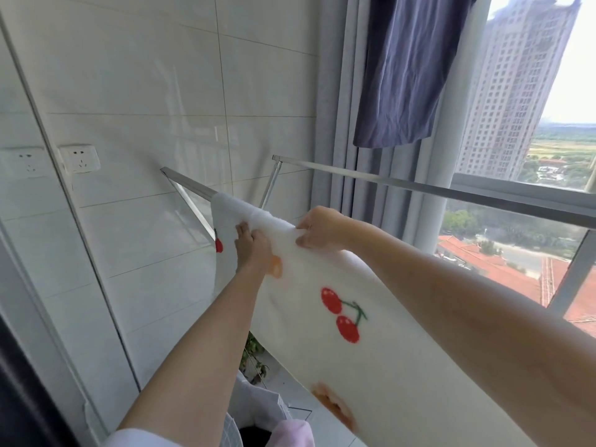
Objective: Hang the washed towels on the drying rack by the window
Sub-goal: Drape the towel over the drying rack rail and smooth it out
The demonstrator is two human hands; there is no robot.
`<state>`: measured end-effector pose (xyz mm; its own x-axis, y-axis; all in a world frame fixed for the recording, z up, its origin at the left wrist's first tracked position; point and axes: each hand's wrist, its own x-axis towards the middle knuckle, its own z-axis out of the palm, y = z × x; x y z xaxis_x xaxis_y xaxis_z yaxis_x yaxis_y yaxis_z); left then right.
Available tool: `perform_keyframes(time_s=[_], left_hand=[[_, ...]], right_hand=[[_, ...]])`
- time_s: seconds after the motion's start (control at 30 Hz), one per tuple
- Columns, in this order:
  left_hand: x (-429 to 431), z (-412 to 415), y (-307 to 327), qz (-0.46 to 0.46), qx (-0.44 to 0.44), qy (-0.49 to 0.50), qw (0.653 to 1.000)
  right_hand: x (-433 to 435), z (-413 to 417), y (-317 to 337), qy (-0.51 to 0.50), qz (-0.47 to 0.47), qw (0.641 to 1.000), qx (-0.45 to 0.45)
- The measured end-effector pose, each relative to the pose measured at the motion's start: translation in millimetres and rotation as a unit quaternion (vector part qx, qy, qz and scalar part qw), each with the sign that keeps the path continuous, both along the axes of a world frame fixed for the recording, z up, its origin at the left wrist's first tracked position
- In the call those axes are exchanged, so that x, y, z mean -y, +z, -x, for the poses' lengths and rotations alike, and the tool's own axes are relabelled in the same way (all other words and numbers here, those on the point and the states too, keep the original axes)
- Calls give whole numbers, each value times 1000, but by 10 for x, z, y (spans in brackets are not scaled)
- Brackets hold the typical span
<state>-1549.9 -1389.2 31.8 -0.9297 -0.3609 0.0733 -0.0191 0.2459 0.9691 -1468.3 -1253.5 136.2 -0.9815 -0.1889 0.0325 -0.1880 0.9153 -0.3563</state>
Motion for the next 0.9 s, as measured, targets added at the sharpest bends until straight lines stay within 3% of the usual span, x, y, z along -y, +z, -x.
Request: perform_keyframes(time_s=[0.23, 0.47, 0.7, 0.9], left_hand=[[-46, 5, 209, -25, -54, 15, 998], [89, 265, 463, 42, 64, -15, 997], [329, 463, 444, 80, 70, -34, 994], [290, 606, 343, 116, 67, 20, 991]], right_hand=[[-62, 13, 17, 34, 60, 997, -28], [40, 121, -64, 13, 23, 999, 21], [96, 142, -62, 32, 39, 998, 27], [121, 158, -112, 45, 27, 998, 34]])
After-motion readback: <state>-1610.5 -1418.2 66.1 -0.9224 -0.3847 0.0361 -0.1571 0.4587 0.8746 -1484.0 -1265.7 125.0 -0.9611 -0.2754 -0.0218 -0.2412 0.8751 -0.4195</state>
